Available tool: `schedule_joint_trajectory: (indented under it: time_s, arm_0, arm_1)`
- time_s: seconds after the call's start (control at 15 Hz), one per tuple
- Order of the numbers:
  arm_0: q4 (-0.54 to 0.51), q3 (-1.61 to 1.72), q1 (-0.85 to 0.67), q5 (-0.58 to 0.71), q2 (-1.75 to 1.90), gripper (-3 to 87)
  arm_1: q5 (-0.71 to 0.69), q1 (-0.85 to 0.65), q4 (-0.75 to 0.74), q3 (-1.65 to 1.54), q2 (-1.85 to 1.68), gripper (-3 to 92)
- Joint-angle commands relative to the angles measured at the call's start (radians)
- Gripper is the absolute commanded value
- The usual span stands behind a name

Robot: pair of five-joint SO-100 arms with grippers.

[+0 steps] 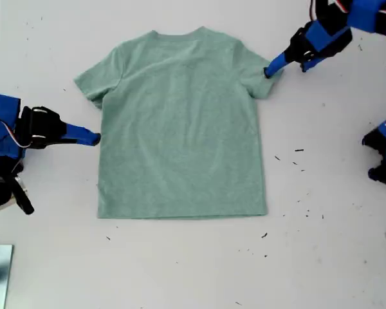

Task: Fold t shirt

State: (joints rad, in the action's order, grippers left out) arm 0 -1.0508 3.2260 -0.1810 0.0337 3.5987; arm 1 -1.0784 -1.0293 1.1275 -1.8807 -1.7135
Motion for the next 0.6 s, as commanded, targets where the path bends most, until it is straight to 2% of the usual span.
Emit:
schedule_joint_trajectory:
  time_s: [0.0,0.07,0.13,0.2,0.27,0.4,0.53]
  arm_0:
    - [0.006,0.006,0.005,0.017,0.006,-0.2]
    - [0.006,0.006,0.005,0.018,0.006,-0.2]
    - [0.006,0.006,0.005,0.018,0.006,-0.2]
    - [0.006,0.008,0.006,0.018,0.005,-0.2]
    - [0.006,0.008,0.005,0.018,0.005,-0.2]
    - [0.008,0.008,0.002,0.023,0.005,-0.2]
    - [0.008,0.008,0.002,0.025,0.005,-0.2]
  arm_1:
    - [-0.015,0.000,-0.103,0.009,0.072,35.4]
    - [-0.014,0.002,-0.118,0.011,0.107,34.7]
    - [-0.014,0.000,-0.121,0.011,0.129,27.6]
    - [-0.015,0.000,-0.107,0.015,0.152,12.3]
    - [-0.017,-0.002,-0.066,0.043,0.195,3.9]
    - [-0.018,0.025,0.064,0.133,0.299,0.9]
    - [0.000,0.055,0.095,0.173,0.327,1.0]
